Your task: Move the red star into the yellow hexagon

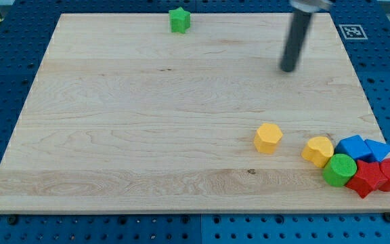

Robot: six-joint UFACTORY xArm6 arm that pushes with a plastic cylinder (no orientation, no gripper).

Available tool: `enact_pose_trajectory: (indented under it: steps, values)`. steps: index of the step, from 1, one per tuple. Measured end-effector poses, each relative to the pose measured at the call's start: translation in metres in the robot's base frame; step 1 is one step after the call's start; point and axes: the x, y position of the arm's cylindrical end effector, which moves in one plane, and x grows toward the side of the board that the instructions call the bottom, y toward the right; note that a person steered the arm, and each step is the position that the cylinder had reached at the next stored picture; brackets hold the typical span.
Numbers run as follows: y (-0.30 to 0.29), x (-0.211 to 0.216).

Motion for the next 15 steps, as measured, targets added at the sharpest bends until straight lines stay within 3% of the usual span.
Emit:
enact_pose_trajectory:
  steps: [2, 3, 4, 5, 10, 12, 15]
  values:
    - [0.137, 0.095]
    - [0.138, 0.107]
    - [0.128, 0.185]
    - [0.123, 0.224]
    - [-0.048, 0.214]
    - [0.01, 0.224]
    - [0.009, 0.195]
